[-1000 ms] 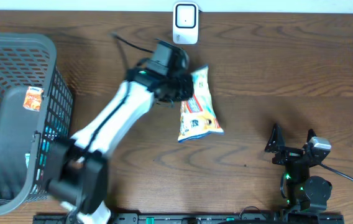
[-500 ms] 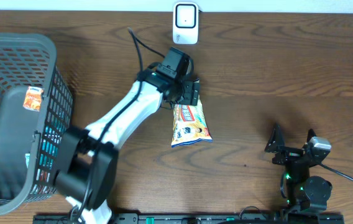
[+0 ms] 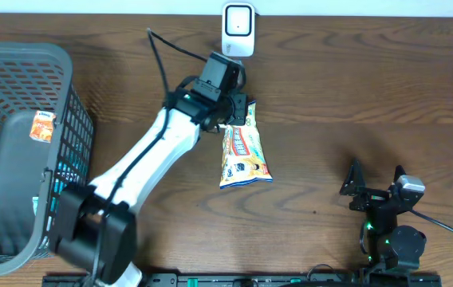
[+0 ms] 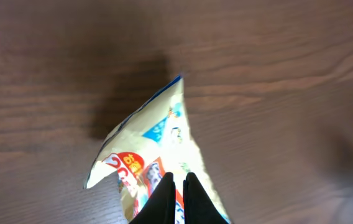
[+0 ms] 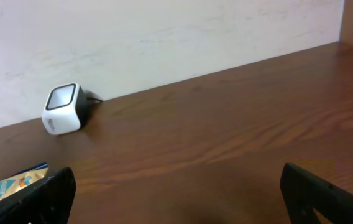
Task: Scan the item barcode
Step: 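Lift the wipe pack out and carry it toward the scanner, then hold and turn the wipe pack in front of the white scanner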
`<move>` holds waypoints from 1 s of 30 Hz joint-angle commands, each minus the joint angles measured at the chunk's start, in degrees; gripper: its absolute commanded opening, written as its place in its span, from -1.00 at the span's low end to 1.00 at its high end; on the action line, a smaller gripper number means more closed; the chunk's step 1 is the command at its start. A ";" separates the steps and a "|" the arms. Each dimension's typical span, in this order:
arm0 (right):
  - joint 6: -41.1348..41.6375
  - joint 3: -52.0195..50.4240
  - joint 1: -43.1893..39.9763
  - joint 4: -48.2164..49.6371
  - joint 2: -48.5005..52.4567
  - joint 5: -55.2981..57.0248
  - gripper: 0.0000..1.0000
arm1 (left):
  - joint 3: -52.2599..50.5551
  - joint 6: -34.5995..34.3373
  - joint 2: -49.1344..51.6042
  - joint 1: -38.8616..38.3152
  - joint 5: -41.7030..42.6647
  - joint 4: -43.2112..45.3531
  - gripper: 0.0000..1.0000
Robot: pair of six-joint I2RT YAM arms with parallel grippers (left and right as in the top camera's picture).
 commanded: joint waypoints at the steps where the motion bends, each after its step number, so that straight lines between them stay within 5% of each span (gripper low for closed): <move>1: 0.63 -0.09 0.35 -0.17 -0.33 0.09 0.99 | -1.07 -4.02 5.97 0.17 -0.59 0.61 -0.85; 13: 0.63 -0.09 0.35 -0.17 -0.33 0.07 0.99 | -1.11 -12.22 25.07 -2.60 -0.39 2.62 -0.85; 18: 0.63 -0.09 0.35 -0.17 -0.33 0.09 0.99 | 1.97 -6.71 21.86 -5.53 -2.10 0.20 -0.85; 23: 0.63 -0.09 0.35 -0.17 -0.33 0.09 0.98 | 6.32 -6.73 13.11 -6.73 -12.04 -7.58 -0.85; 30: 0.63 -0.09 0.35 -0.17 -0.33 0.09 0.99 | 6.34 -7.80 3.87 -5.64 -20.79 -7.61 -0.85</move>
